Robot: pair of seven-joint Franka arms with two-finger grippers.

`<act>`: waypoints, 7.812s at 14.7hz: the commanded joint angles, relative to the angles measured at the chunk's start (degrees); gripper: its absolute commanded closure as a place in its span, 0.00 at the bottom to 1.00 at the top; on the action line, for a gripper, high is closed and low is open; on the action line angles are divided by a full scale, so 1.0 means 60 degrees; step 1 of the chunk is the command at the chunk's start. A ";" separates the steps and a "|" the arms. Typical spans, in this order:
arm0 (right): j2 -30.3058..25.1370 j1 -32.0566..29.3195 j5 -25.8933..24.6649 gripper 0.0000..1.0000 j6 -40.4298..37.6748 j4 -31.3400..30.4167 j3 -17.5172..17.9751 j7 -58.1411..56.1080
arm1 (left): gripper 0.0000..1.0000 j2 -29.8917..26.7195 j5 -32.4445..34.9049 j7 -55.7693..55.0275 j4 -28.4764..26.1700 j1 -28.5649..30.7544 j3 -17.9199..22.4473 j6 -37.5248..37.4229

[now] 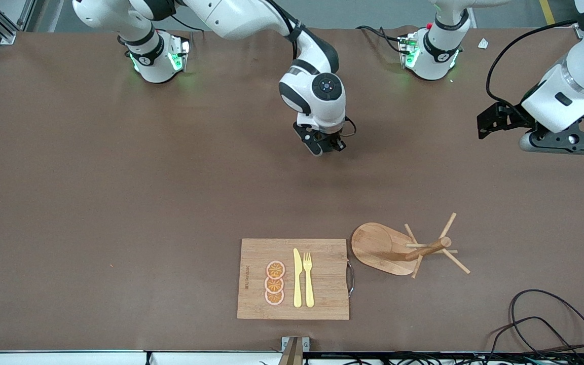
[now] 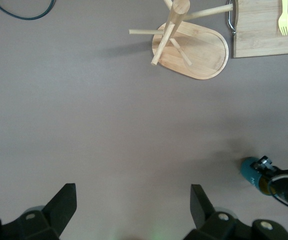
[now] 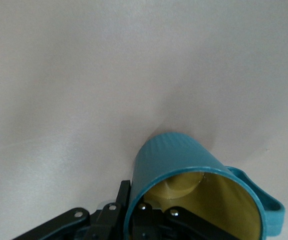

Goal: Pass cup and hang on rack
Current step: 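Set the mug down with the right gripper while the left gripper approaches, then withdraw the right gripper while the left gripper lowers over the mug, then grasp the teal mug handle with the left gripper and lift, then carry the mug with the left gripper over the wooden rack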

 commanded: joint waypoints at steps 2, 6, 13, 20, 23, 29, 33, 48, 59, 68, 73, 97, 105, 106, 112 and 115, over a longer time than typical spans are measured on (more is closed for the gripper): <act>0.0137 0.0101 0.0152 0.85 -0.0029 0.0196 -0.0071 0.0159 | 0.00 -0.0001 -0.0140 -0.0291 0.0234 -0.0088 -0.0121 0.0051; 0.0152 0.0204 0.0137 0.06 -0.0015 0.0196 -0.0085 0.0217 | 0.00 -0.0045 -0.0154 -0.0582 0.0219 -0.0045 -0.0339 0.0227; -0.0287 0.0102 0.0255 0.00 -0.0350 0.0664 -0.0027 0.0218 | 0.00 -0.0498 -0.0154 -0.1724 -0.0014 -0.0001 -0.1057 0.0154; -0.1471 -0.0936 0.0109 0.00 -0.3789 0.0723 -0.0188 -0.3071 | 0.00 -0.1874 -0.0169 -0.3409 -0.1376 0.0014 -0.2112 0.0154; -0.2641 -0.1888 -0.1002 0.00 -0.4775 0.0432 -0.0320 -0.5414 | 0.00 -0.2358 -0.0184 -0.3820 -0.1713 0.0014 -0.2506 0.0154; -0.4796 -0.4509 -0.1457 0.00 -0.5903 -0.0594 -0.0393 -1.0732 | 0.00 -0.2301 -0.0154 -0.7244 -0.2210 -0.0001 -0.4863 0.0737; -0.5764 -0.5917 -0.1678 0.00 -0.6034 -0.1328 -0.0393 -1.3518 | 0.00 -0.2301 -0.0037 -0.9397 -0.3191 -0.0001 -0.6284 0.1966; -0.7656 -0.9815 -0.2323 0.00 -0.6300 -0.2339 -0.0393 -1.8503 | 0.01 0.2927 0.7197 -1.9580 -0.4232 -0.2124 -0.8485 0.3333; -0.7612 -1.0534 -0.2075 0.00 -0.6006 -0.2236 -0.0364 -1.8825 | 0.01 0.4376 1.0009 -2.3522 -0.5508 -0.3674 -0.7945 0.2193; -0.7612 -1.0255 -0.1034 0.00 -0.5610 -0.2192 -0.0320 -1.8855 | 0.04 0.5183 1.0948 -2.3801 -0.5376 -0.6518 -0.5453 0.1077; -0.7612 -1.0270 -0.1034 0.00 -0.5654 -0.2192 -0.0320 -1.8942 | 0.05 0.5579 1.1358 -2.4196 -0.5244 -0.6812 -0.5292 0.0915; -0.7597 -1.0343 -0.1034 0.00 -0.5684 -0.2192 -0.0364 -1.9353 | 0.85 0.6122 1.2136 -2.3086 -0.4440 -0.6783 -0.4823 0.0886; -0.7597 -1.0431 -0.1034 0.00 -0.5684 -0.2192 -0.0379 -1.9543 | 1.00 0.6034 1.0909 -2.0364 -0.1500 -0.6388 -0.4618 0.0256; -0.7597 -1.0431 -0.1034 0.00 -0.5669 -0.2192 -0.0379 -1.9543 | 1.00 0.5991 1.0644 -1.9982 -0.1016 -0.6170 -0.4618 0.0256; -0.7597 -1.0445 -0.1034 0.00 -0.5669 -0.2192 -0.0379 -1.9543 | 1.00 0.5508 0.8565 -1.7916 0.1433 -0.5144 -0.4705 0.0271; -0.7597 -1.0460 -0.1078 0.00 -0.5698 -0.2178 -0.0393 -1.9543 | 1.00 0.5113 0.7307 -1.7256 0.1918 -0.4398 -0.4779 0.0489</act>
